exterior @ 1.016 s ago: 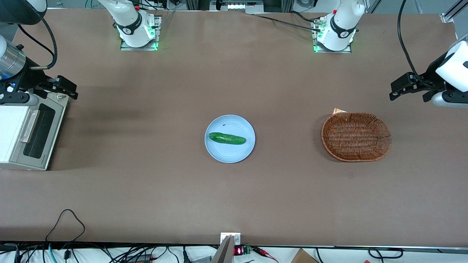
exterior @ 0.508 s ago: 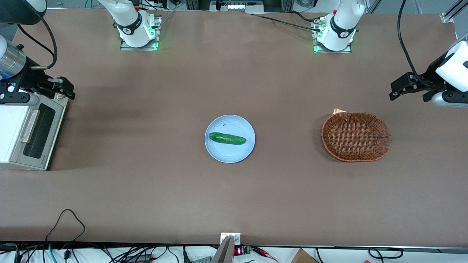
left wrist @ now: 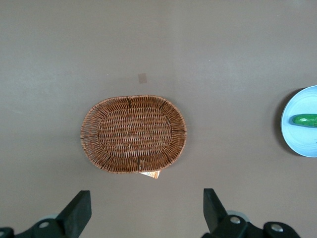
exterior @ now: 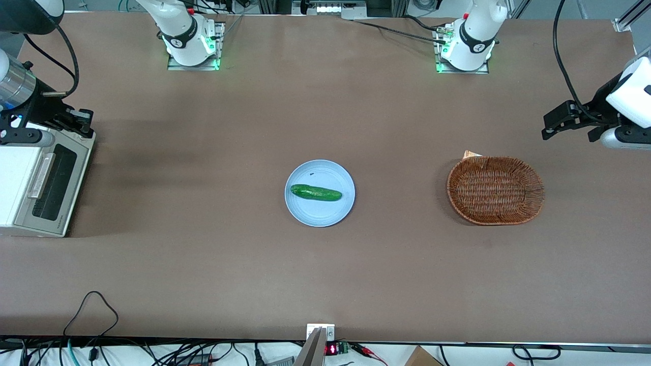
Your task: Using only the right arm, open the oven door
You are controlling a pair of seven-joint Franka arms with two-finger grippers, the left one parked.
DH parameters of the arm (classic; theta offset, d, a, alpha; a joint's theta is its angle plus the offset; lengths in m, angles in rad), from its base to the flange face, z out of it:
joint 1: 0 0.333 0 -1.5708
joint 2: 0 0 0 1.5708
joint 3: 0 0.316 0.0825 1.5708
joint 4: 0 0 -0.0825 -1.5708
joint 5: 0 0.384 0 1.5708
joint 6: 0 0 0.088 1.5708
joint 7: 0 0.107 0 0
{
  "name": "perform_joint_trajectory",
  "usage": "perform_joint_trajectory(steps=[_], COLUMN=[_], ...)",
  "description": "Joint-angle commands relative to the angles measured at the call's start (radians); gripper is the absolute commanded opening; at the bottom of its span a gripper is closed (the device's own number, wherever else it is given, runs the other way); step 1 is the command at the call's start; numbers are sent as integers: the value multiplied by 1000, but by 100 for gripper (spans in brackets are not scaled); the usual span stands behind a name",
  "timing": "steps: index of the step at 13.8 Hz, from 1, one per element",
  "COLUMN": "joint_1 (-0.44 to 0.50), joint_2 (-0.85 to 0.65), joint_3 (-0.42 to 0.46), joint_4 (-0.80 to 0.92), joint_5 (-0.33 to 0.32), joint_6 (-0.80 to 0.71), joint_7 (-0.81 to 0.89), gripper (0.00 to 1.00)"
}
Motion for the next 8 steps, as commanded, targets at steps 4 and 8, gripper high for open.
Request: perform_joint_trajectory(steps=[4,8], joint_1=[-9,-11], joint_2=[29,95], joint_3=[3,-5], joint_4=[3,-6], joint_5=[-23,-190], joint_6=[-2,14], joint_7=[12,48], gripper=[0,0])
